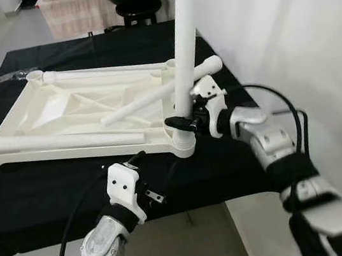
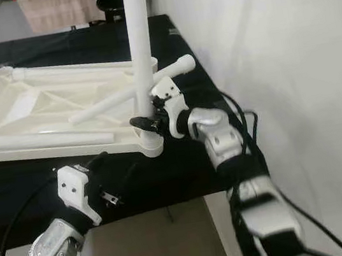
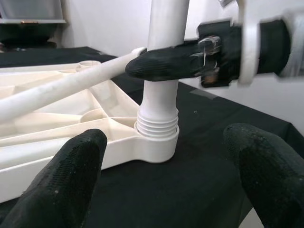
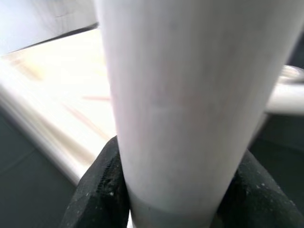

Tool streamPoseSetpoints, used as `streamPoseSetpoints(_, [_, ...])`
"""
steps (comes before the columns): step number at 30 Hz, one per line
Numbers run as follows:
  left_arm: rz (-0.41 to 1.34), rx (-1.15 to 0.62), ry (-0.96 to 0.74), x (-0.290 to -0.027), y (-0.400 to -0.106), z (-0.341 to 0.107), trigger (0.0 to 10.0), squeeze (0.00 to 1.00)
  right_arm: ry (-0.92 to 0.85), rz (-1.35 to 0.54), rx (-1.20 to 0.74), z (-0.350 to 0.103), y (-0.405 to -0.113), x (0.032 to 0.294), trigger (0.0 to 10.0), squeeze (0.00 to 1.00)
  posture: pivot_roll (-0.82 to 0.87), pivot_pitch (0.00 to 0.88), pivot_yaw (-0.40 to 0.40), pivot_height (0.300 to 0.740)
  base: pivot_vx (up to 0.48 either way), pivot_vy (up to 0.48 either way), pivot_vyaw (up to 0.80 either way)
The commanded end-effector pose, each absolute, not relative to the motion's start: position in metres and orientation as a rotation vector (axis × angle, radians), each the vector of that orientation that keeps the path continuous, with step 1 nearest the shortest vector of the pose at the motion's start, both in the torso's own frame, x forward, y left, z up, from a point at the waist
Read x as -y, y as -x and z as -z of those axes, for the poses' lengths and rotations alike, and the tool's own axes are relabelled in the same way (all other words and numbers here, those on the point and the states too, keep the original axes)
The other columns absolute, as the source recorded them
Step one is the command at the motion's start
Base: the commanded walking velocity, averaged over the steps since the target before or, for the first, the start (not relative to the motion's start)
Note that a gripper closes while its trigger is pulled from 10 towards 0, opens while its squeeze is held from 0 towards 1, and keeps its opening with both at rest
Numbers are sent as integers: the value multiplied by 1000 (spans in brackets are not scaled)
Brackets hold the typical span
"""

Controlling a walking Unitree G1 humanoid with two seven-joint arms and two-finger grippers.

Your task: Building children table

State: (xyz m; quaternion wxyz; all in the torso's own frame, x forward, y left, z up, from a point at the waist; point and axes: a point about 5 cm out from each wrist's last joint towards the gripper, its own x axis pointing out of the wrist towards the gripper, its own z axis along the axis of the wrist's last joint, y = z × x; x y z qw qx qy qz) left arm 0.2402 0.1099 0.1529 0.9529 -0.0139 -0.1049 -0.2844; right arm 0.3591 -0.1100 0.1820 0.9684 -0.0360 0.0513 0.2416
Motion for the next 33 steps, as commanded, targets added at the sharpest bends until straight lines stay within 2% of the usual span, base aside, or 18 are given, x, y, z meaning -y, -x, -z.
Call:
streamPoseSetpoints(1, [576,202,28,-113,-239,-151,10000,0,84,-272,-250,-143,-333,119,0,0,-5,148,-44,740,0,0,0])
streamPoseSetpoints(5, [576,199,25,-114,-240,-150,10000,0,95,-292,-231,-141,-322,105,0,0,-11,138,-31,740,0,0,0])
streamPoseSetpoints(9, [575,194,21,-115,-241,-148,10000,0,112,-328,-217,-145,-336,101,0,0,-1,126,-35,740,0,0,0])
streamPoseSetpoints(10, [570,195,19,-115,-242,-148,10000,0,113,-346,-213,-147,-339,99,10000,0,1,123,-39,740,0,0,0])
streamPoseSetpoints(12, [564,197,17,-115,-242,-148,10000,0,122,-389,-209,-150,-341,97,10000,0,2,121,-41,740,0,0,0])
streamPoseSetpoints(13, [559,198,16,-115,-242,-148,10000,0,120,-452,-187,-155,-343,94,10000,1000,6,116,-46,740,0,0,0])
streamPoseSetpoints(19, [558,198,16,-115,-243,-148,10000,0,123,-669,-118,-177,-348,91,10000,976,9,114,-49,740,0,0,0])
streamPoseSetpoints(20, [559,198,17,-114,-243,-148,10000,0,140,-706,-106,-182,-350,93,10000,333,10,113,-50,740,0,0,0])
streamPoseSetpoints(21, [560,198,17,-114,-243,-148,10000,0,152,-768,-93,-187,-352,95,10000,0,10,113,-50,740,0,0,0])
streamPoseSetpoints(23, [560,199,17,-113,-244,-148,10000,0,192,-882,-71,-196,-355,98,10000,0,12,110,-54,740,0,0,0])
streamPoseSetpoints(25, [560,199,17,-113,-244,-148,10000,0,192,-882,-71,-196,-355,98,10000,0,12,110,-54,740,0,0,0])
streamPoseSetpoints(28, [559,201,21,-113,-243,-148,10000,0,265,-1069,-66,-206,-358,100,10000,0,19,111,-60,740,0,0,0])
streamPoseSetpoints(30, [559,201,21,-113,-243,-148,10000,0,265,-1069,-66,-206,-358,100,10000,0,19,111,-60,740,0,0,0])
streamPoseSetpoints(33, [559,201,21,-112,-243,-148,10000,0,285,-1210,-103,-204,-361,100,10000,0,39,111,-59,740,0,0,0])
